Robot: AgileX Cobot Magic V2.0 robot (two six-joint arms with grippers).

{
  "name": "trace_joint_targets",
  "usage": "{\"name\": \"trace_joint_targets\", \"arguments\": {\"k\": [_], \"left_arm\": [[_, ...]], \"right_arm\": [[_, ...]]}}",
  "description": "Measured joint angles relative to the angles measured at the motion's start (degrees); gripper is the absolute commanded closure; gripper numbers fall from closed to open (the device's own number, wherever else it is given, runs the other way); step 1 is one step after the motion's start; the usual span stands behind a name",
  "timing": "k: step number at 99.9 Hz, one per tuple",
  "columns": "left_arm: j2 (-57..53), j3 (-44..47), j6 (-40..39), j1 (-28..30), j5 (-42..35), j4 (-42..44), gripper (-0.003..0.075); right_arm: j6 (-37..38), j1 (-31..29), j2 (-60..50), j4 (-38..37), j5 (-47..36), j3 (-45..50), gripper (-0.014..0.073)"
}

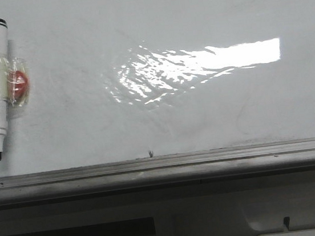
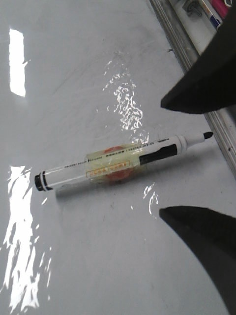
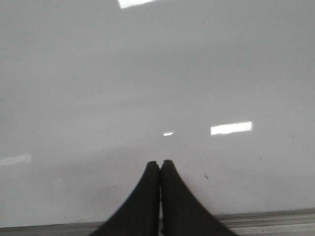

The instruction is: Write number 9 on whiteboard

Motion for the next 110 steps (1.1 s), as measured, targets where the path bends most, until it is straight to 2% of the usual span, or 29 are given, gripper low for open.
{"name": "trace_joint_targets", "arguments": {"k": [50,79,88,103,110], "left_arm": [[23.6,0.0,-1.1,-8.9,-21.0,-3.2,0.0332],[31.0,-0.3,-1.2,-9.7,-29.3,-7.5,0.0338],[31.4,-0.3,-1.2,-9.7,-30.1,-7.6,0.0426],[31.6,-0.3,-1.2,-9.7,-30.1,-8.8,0.0737],[31.9,-0.3,-1.2,-9.7,-30.1,-8.9,0.0740]], "right_arm": [[0.0,0.0,0.0,0.0,0.0,0.0,0.0663],[0.0,0.0,0.0,0.0,0.0,0.0,0.0663],[0.0,0.0,0.0,0.0,0.0,0.0,0.0663],[0.0,1.2,0.0,0.0,0.0,0.0,0.0663],[0.0,3.2,0.0,0.0,0.0,0.0,0.0663]]}}
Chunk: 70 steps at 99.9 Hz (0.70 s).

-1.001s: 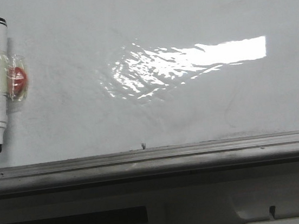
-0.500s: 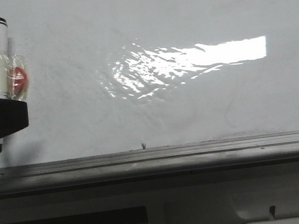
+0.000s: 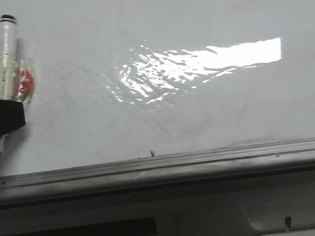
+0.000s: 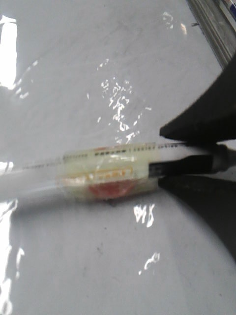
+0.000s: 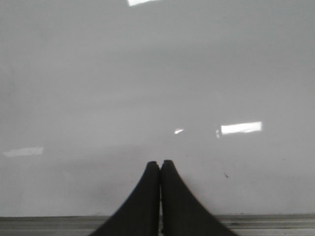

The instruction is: Write number 9 on whiteboard

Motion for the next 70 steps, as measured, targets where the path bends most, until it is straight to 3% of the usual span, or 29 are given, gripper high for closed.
{"name": "trace_joint_targets", "arguments": {"k": [25,40,50,58,63,70], "left_arm": [[0.1,0.0,0.0,0.0,-0.6,1.9,0.0740],[0.0,0.0,0.0,0.0,-0.7,12.7,0.0741],[-0.7,0.0,0.0,-0.9,-0.7,17.4,0.0741],[-1.0,0.0,0.0,-1.8,-0.7,20.5,0.0741],[-1.1,-0.1,0.0,-2.3,-0.7,23.3,0.0741],[-1.2,-0.6,0.0,-3.3,-0.7,28.3,0.0741]], "right_arm": [[0.0,14.2,1.5,-0.1,3.9,-1.5,0.0663],[-1.6,23.7,5.2,-0.9,7.7,-5.8,0.0648],[-2.5,29.5,8.9,-1.0,9.9,-10.5,0.0495],[-2.6,33.7,12.4,-1.0,10.3,-14.4,0.0265],[-2.7,36.0,14.4,-1.0,10.2,-17.0,0.0179],[-2.7,39.0,17.2,-1.1,10.2,-20.6,0.0164]]}}
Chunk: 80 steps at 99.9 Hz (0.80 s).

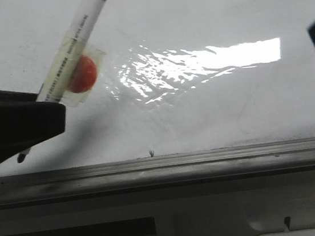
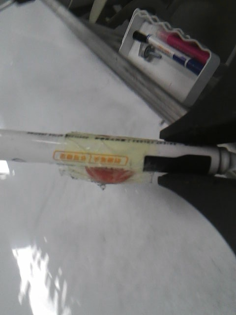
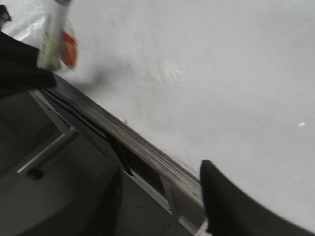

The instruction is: Write number 9 on whiteboard

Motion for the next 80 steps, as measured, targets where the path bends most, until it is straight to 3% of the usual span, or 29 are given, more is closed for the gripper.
{"name": "trace_joint_targets", "arguments": {"k": [23,55,80], "left_arm": [[-0.6,-1.5,0.0,-1.8,0.0,11.7,0.0741],[-0.7,-1.5,0.0,-1.8,-0.1,13.2,0.0740],[-0.7,-1.5,0.0,-1.8,0.0,13.2,0.0740]], "right_arm": [[0.0,8.0,8.8,0.0,0.1,-10.2,0.0236],[0.0,11.9,18.7,0.0,0.7,-16.0,0.0244],[0.0,12.0,21.9,1.1,0.5,-17.1,0.0537]]}}
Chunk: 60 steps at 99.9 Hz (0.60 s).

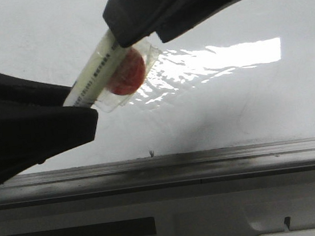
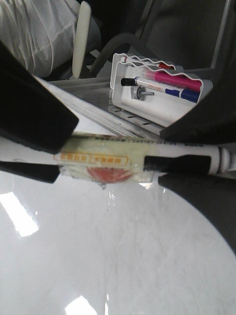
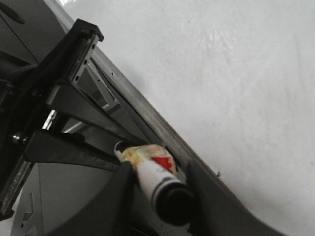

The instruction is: Write number 9 on whiteboard

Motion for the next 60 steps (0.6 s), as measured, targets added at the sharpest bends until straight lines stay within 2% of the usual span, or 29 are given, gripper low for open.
{"name": "trace_joint_targets", "arguments": {"k": [13,22,29,44,50,60], "left_arm": [[0.0,0.0,0.0,0.0,0.1,-0.1,0.0740],[0.0,0.0,0.2,0.0,0.1,-0.1,0.0728],[0.0,0.0,0.2,0.0,0.2,0.0,0.0661],[-0.1,0.0,0.1,0.0,0.0,-0.2,0.0402],[-0.6,0.0,0.1,0.0,0.0,-0.4,0.0370],[-3.5,0.0,0.1,0.0,0.2,-5.1,0.0370]], "right_arm": [[0.0,0.3,0.1,1.6,-0.8,-0.1,0.0647],[0.0,0.6,0.1,2.8,-1.0,-0.3,0.0671],[0.0,0.7,0.1,3.1,-1.0,-0.3,0.0671],[0.0,0.6,0.1,2.3,-0.6,-0.3,0.0671],[0.0,0.3,0.3,1.2,-0.5,-0.3,0.0671],[0.0,0.2,0.3,1.0,-0.2,-0.3,0.0670]]}}
